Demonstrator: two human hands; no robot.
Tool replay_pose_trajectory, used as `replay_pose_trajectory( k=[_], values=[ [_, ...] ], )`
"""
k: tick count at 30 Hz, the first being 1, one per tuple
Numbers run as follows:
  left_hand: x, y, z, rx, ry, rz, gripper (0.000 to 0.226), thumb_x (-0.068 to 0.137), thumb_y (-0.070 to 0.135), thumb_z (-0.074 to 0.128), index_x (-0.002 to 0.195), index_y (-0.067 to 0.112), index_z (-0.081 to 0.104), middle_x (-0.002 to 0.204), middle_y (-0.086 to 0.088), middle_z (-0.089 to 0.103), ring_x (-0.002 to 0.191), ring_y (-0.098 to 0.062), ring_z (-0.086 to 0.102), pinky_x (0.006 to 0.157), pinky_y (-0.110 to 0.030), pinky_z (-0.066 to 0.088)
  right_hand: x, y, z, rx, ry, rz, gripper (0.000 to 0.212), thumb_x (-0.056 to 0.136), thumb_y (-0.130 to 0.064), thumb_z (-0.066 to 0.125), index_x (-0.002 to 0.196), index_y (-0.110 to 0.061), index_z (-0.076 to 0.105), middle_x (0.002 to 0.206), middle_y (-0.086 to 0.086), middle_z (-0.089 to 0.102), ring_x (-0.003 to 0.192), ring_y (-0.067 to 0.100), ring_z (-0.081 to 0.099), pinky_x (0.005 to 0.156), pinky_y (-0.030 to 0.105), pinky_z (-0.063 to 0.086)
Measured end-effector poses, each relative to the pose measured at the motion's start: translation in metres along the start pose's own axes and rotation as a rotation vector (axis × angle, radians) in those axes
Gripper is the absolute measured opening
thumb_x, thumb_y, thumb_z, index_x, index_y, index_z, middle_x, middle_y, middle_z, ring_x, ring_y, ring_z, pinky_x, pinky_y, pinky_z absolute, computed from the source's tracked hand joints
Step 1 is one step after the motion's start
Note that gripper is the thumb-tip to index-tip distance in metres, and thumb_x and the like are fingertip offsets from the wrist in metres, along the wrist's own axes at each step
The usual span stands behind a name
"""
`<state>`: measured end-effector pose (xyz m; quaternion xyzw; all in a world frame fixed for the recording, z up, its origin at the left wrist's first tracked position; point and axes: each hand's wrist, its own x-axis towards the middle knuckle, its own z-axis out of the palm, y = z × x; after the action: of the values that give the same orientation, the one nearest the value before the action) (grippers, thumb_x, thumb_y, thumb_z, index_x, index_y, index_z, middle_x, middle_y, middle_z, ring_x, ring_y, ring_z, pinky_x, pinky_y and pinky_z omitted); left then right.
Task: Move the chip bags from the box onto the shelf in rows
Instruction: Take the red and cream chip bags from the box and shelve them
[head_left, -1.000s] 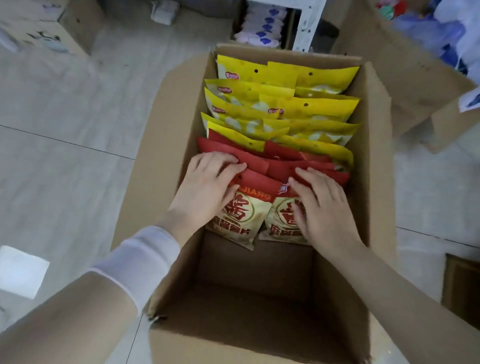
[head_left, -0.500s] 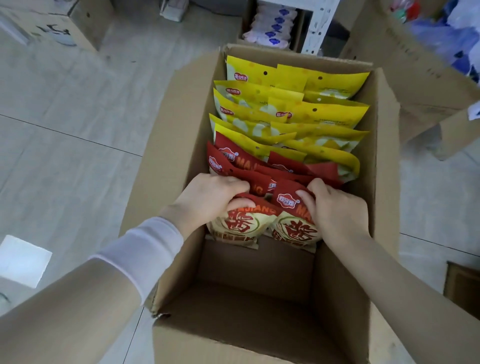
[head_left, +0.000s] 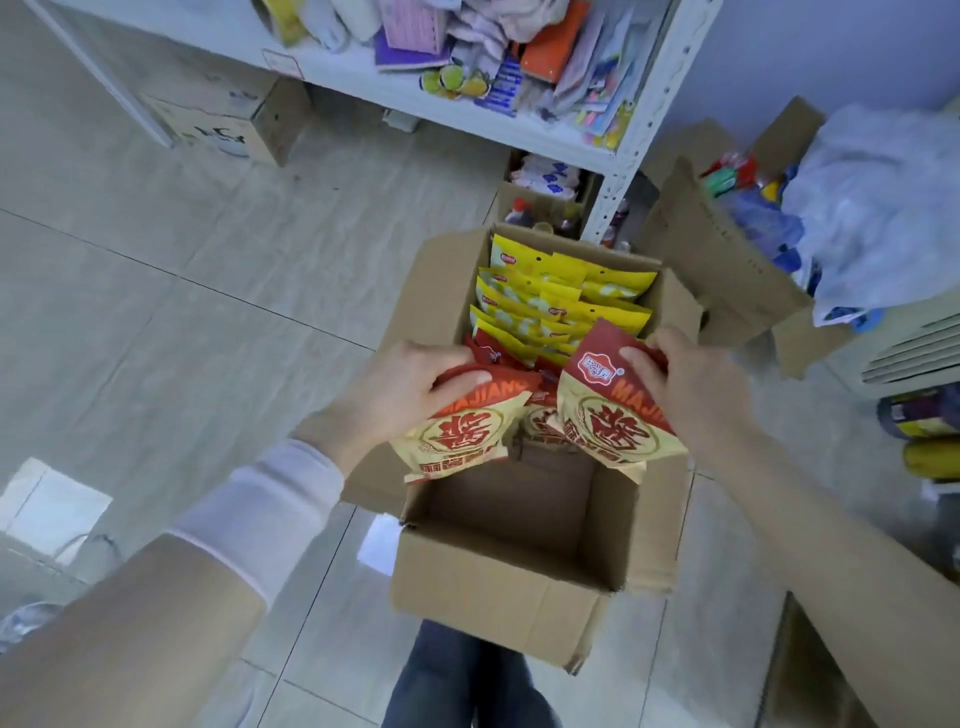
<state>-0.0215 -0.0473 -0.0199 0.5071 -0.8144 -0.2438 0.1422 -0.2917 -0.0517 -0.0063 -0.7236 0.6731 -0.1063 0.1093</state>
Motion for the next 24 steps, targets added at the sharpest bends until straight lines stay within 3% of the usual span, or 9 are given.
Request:
replay_pose_trajectory(
  k=[4, 8, 11, 15, 19, 24],
  values=[
    [-0.025, 0.011, -0.078, 0.044, 0.078, 0.008, 0.048, 0.086, 0.056, 0.036, 0.076, 0.014, 0.056, 0.061, 0.002, 0.061, 0.053, -0.019, 0.059, 0.044, -0.017, 0.035, 0.011, -0.049, -0.062, -0.041, 0.067, -0.099, 0.038, 0.092, -0.042, 0.047, 0.099, -0.005, 0.056, 0.082, 0.02, 0.064, 0.077, 0.038, 0.06, 0.061, 0.036, 0.041],
    [-0.055, -0.003, -0.146, 0.086, 0.1, -0.038, 0.035, 0.091, 0.048, 0.041, 0.069, 0.022, 0.045, 0.05, 0.017, 0.042, 0.05, -0.014, 0.05, 0.046, -0.016, 0.032, 0.029, -0.108, -0.099, -0.032, 0.189, -0.23, 0.034, 0.09, -0.034, 0.054, 0.092, -0.001, 0.059, 0.073, 0.024, 0.063, 0.068, 0.04, 0.061, 0.056, 0.036, 0.043],
    [-0.083, -0.025, -0.194, 0.099, 0.071, -0.009, 0.036, 0.093, 0.051, 0.04, 0.065, 0.029, 0.039, 0.053, 0.016, 0.046, 0.051, -0.012, 0.053, 0.047, -0.018, 0.038, 0.044, -0.163, -0.113, -0.078, 0.236, -0.282, 0.033, 0.089, -0.032, 0.057, 0.089, 0.001, 0.058, 0.068, 0.025, 0.062, 0.063, 0.041, 0.06, 0.052, 0.031, 0.035],
    [-0.12, -0.063, -0.253, 0.162, 0.077, 0.06, 0.041, 0.086, 0.059, 0.03, 0.067, 0.025, 0.043, 0.058, 0.009, 0.056, 0.05, -0.013, 0.055, 0.049, -0.028, 0.046, 0.063, -0.241, -0.119, -0.143, 0.314, -0.328, 0.031, 0.086, -0.024, 0.064, 0.08, 0.005, 0.056, 0.055, 0.027, 0.056, 0.051, 0.043, 0.057, 0.05, 0.031, 0.033],
    [-0.144, -0.099, -0.302, 0.255, 0.044, 0.129, 0.034, 0.094, 0.046, 0.041, 0.064, 0.032, 0.034, 0.051, 0.018, 0.038, 0.045, 0.001, 0.04, 0.051, -0.022, 0.041, 0.082, -0.309, -0.111, -0.176, 0.333, -0.361, 0.029, 0.084, -0.022, 0.067, 0.074, 0.002, 0.054, 0.05, 0.024, 0.054, 0.044, 0.04, 0.055, 0.045, 0.033, 0.039],
    [-0.158, -0.137, -0.344, 0.273, 0.056, 0.165, 0.034, 0.092, 0.049, 0.035, 0.068, 0.026, 0.039, 0.051, 0.017, 0.037, 0.048, -0.005, 0.042, 0.049, -0.018, 0.038, 0.111, -0.378, -0.108, -0.19, 0.31, -0.398, 0.033, 0.088, -0.028, 0.06, 0.087, 0.005, 0.059, 0.062, 0.028, 0.059, 0.059, 0.043, 0.059, 0.051, 0.032, 0.032]
  ],
)
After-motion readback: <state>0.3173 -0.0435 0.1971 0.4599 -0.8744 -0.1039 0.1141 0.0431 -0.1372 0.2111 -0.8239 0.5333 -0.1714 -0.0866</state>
